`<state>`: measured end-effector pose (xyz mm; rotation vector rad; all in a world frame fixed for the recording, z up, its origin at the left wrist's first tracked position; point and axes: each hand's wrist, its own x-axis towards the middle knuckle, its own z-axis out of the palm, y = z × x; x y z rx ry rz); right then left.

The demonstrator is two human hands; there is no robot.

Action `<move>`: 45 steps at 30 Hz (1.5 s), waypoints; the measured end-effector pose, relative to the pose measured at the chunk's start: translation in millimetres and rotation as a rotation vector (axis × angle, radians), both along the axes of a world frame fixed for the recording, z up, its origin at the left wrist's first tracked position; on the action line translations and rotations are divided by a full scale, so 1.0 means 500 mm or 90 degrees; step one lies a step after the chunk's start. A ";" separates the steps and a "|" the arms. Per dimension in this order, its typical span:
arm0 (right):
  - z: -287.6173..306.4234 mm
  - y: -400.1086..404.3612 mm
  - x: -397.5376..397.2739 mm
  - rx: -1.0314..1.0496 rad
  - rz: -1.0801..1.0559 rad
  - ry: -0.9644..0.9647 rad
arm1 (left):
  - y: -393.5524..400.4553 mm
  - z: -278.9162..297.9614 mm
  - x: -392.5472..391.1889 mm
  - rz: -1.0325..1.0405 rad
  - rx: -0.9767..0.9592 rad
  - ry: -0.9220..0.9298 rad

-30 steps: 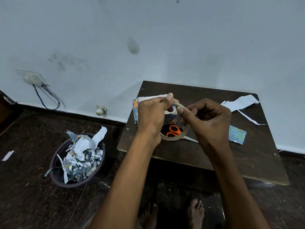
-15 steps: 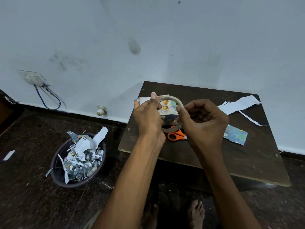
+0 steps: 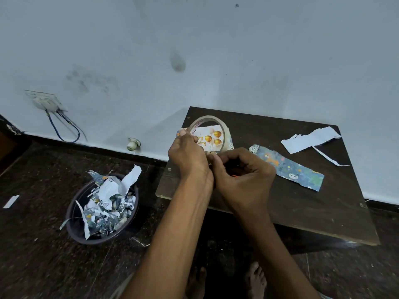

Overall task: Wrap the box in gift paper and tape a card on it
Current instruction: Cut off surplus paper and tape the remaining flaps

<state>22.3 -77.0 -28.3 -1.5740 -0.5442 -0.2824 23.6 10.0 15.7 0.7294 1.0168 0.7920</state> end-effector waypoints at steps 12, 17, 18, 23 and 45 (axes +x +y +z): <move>0.013 -0.033 0.055 0.203 0.393 0.428 | 0.007 -0.003 -0.006 -0.070 -0.034 0.022; 0.032 -0.049 0.059 0.176 0.412 0.377 | 0.004 0.002 -0.010 -0.150 0.192 0.029; 0.035 -0.057 0.065 0.152 0.411 0.348 | 0.008 0.006 -0.015 -0.166 0.297 0.038; 0.035 -0.091 0.104 0.030 0.384 0.250 | 0.020 0.010 -0.036 -0.482 0.585 0.064; 0.019 -0.096 0.128 0.025 0.275 0.235 | 0.010 -0.002 -0.035 -0.779 0.459 -0.046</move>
